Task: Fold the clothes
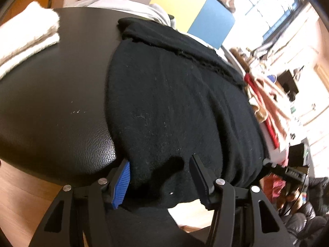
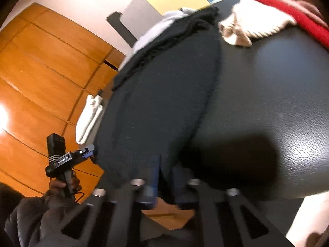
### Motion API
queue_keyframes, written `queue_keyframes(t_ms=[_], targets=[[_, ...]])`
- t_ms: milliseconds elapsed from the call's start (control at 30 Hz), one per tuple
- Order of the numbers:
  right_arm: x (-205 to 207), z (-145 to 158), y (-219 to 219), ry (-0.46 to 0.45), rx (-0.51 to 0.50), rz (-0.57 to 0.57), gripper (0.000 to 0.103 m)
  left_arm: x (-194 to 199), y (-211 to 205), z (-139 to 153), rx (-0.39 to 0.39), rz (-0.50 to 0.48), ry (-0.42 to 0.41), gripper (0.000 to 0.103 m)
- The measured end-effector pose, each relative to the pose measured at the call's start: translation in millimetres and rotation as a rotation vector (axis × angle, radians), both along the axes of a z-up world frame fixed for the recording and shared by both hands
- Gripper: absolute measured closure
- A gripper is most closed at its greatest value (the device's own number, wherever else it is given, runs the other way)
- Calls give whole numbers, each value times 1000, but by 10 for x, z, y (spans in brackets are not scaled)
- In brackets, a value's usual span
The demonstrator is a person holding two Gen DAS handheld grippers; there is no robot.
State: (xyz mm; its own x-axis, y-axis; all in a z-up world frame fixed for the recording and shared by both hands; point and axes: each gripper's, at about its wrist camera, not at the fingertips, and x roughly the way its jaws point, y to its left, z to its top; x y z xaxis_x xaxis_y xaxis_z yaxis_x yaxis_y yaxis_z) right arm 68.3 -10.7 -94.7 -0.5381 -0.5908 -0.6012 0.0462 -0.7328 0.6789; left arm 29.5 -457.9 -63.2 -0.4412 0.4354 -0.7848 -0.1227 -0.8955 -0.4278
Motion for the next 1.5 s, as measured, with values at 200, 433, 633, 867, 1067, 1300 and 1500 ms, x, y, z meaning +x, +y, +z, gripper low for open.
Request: queue_keyframes(t_ms=[200, 433, 633, 867, 1067, 1300, 1500], targets=[[21, -52, 53, 8, -30, -1, 96, -10, -45, -3, -51, 22, -7, 78], [-43, 64, 5, -42, -35, 30, 95, -47, -257, 74, 174, -4, -28, 98], [-114, 144, 45, 0, -185, 36, 95, -163, -317, 284, 356, -96, 27, 98], [-258, 290, 156, 25, -297, 20, 95, -488, -462, 597, 546, -121, 121, 98], [-586, 601, 167, 108, -377, 37, 95, -1085, -516, 883, 629, -104, 221, 98], [-1625, 642, 322, 146, -338, -54, 95, -2159, -484, 818, 622, -26, 207, 98], [-2411, 167, 489, -16, -257, -148, 95, -2806, -318, -57, 437, 57, -73, 98]])
